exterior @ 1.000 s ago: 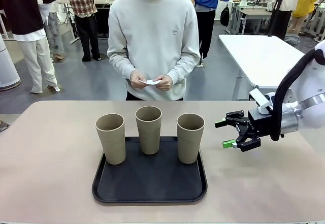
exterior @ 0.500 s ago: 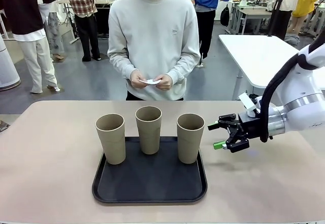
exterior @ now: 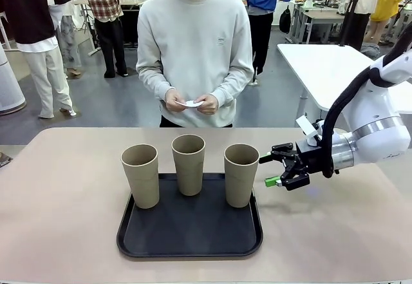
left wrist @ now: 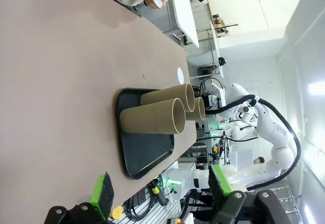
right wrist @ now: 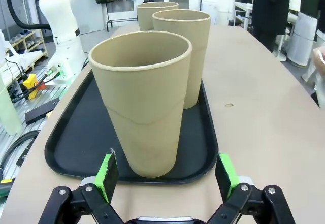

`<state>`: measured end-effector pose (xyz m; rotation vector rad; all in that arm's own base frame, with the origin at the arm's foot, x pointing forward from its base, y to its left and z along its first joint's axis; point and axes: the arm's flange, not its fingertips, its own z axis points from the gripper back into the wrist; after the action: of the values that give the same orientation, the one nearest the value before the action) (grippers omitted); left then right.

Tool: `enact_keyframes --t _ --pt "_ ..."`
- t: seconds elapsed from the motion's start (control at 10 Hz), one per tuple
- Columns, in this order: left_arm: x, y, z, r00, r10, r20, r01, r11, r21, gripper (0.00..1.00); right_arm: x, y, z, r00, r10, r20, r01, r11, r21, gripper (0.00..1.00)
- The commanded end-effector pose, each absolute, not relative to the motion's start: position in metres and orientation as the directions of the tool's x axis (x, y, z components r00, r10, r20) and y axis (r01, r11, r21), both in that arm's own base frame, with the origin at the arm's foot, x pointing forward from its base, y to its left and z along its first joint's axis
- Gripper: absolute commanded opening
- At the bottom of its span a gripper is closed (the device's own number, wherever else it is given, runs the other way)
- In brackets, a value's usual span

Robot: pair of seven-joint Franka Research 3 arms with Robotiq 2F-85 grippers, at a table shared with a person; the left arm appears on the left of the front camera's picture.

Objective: Place coasters on the table and set cups on them.
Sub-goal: Pick up one Reusable plastic cup and place it on a coaster set by the human.

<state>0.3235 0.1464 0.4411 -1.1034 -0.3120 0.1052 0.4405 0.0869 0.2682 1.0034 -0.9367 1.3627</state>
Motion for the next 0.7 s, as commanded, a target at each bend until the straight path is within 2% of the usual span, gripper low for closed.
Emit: enact_keyframes --t 0.0,0.6 --pt "0.323 0.148 0.441 0.950 0.235 0.208 0.084 0.447 -0.891 1.00 0.449 0.101 0.263 0.040 0.314 0.949 -0.998 -0.025 0.051 1.00" --pt "0.323 0.148 0.441 0.950 0.235 0.208 0.084 0.447 -0.891 1.00 0.436 0.117 0.264 0.041 0.326 0.944 -0.993 -0.093 0.075 1.00"
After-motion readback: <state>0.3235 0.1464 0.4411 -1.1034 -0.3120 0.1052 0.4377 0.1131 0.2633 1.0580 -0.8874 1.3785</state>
